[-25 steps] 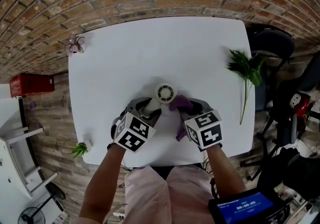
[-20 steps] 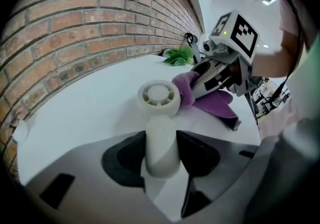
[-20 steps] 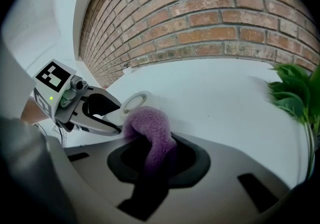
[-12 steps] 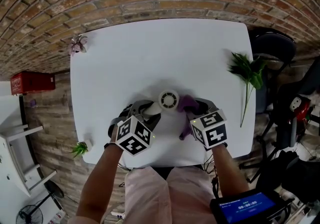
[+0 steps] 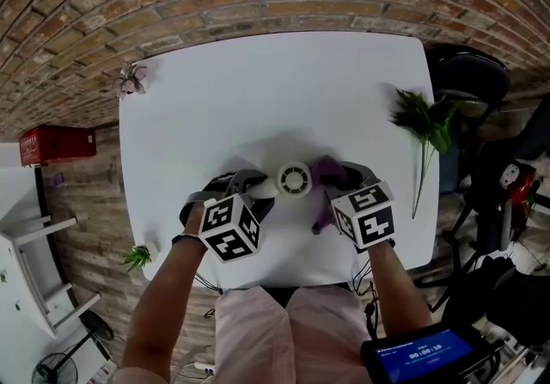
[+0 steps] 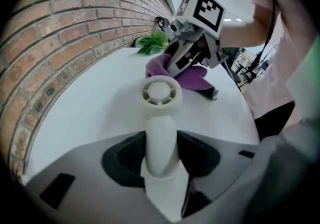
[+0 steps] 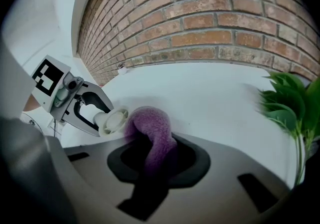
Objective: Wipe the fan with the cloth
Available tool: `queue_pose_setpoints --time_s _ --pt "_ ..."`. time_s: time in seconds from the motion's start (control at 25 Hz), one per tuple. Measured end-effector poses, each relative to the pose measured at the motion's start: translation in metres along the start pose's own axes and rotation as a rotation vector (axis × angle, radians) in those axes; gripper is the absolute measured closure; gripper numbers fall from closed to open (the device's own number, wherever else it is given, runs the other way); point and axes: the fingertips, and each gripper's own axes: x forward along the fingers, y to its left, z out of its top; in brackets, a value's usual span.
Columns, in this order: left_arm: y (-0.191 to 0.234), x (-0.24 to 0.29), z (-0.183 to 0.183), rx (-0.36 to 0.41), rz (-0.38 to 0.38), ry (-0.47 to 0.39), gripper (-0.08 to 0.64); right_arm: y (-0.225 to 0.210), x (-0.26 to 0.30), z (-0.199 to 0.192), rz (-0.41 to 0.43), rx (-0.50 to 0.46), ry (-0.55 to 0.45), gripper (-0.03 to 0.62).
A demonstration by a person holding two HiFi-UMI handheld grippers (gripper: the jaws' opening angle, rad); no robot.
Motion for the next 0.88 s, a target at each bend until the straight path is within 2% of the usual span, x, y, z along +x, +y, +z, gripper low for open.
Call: queue_pose_setpoints --time_s 0.08,0.28,0.48,0.64,0.88 --pt "-0.002 0.002 0.001 0.095 -0.028 0.039 0.367 -0.003 0.0 0.001 -0.004 0.001 -0.003 0.511" --pt "-0.008 0.006 0.005 0.418 -0.111 0.165 0.367 -0.003 -0.004 0.004 -0.01 -0.006 -0.018 0.509" --pt "-0.016 0.01 0.003 0.678 -0.164 0.26 0.367 0.0 -0.006 0.004 -0.019 -0.087 -0.027 0.509" --pt "-0.021 0.013 0.011 0.798 -0.187 0.309 0.367 0.001 -0.011 0.002 0.018 -0.178 -0.009 0.509" --pt "-0.025 0.016 0.011 0.886 -0.191 0.35 0.367 0.02 -0.003 -0.001 0.083 -0.325 0.034 0.509"
